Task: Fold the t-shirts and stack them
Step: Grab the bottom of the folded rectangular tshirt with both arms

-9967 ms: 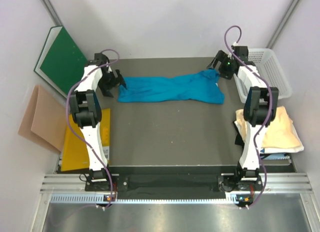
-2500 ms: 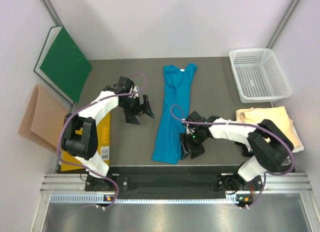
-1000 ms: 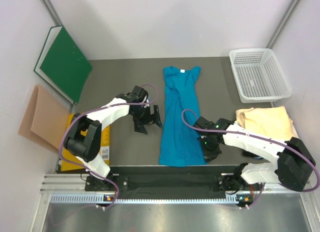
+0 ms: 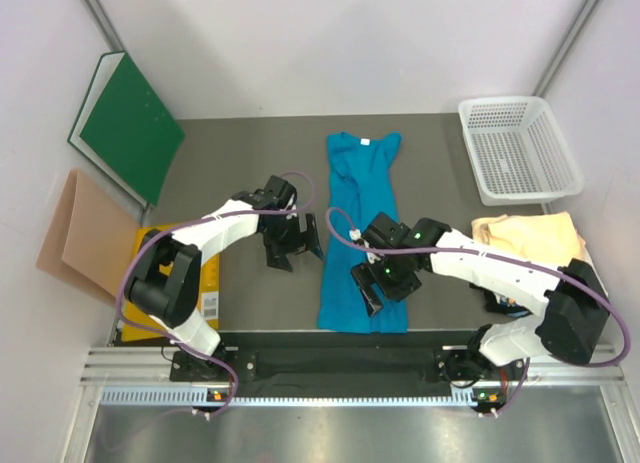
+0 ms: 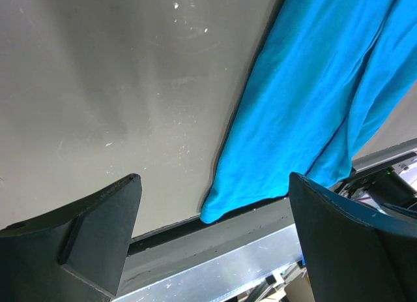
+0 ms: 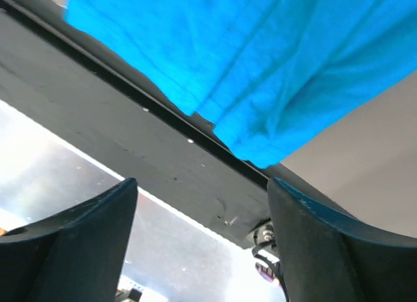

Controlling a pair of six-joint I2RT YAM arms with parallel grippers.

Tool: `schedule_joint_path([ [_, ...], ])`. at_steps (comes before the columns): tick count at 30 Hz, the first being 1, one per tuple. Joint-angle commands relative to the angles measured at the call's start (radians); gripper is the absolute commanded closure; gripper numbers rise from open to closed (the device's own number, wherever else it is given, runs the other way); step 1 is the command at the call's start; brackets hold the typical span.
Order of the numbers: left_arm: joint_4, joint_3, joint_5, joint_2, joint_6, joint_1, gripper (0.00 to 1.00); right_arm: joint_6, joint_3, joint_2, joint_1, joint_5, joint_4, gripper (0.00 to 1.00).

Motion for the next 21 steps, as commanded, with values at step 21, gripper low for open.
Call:
schedule_joint_path([
  [21,-0.005,0.12,-0.138,-0.073,-0.037,-0.144,0.01,0.1,-0.2,0.131,0.002,0.009,0.153,0.63],
])
